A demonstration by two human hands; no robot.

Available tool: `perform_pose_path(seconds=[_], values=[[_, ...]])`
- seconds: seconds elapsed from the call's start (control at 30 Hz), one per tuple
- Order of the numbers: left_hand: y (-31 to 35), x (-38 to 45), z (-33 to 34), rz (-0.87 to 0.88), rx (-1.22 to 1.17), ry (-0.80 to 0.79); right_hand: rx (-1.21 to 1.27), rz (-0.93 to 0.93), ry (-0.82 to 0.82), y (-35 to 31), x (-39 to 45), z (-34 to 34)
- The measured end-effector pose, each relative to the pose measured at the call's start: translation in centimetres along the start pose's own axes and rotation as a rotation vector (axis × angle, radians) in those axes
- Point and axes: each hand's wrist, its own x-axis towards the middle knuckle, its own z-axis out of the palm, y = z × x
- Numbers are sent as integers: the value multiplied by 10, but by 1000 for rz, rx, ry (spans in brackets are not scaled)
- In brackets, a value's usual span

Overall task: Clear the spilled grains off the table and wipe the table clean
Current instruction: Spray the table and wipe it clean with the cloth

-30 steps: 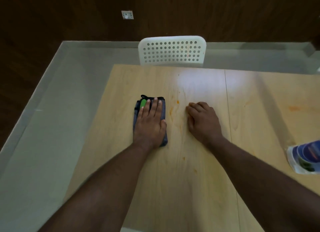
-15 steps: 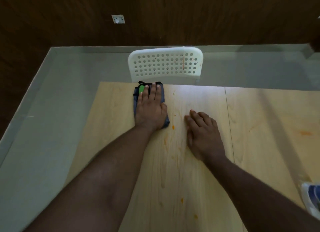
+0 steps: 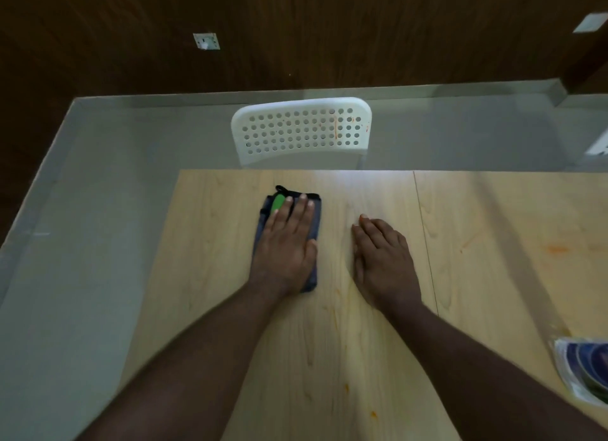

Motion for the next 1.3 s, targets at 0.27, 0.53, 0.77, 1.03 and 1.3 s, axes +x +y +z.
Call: perform_pose_path(seconds=[0.27, 0.53, 0.77, 1.03, 1.3], values=[[-7, 48, -6, -135, 43, 25, -9, -10, 34, 2, 1, 3], [18, 26, 0, -88, 63, 33, -1, 4, 50, -3, 0, 0], [29, 6, 9, -24, 47, 49, -7, 0, 48, -6, 1, -3], [42, -87, 19, 33, -12, 4, -16, -12, 47, -3, -1, -4], [36, -108, 20, -1, 26, 28, 34, -44, 44, -1, -7, -5]])
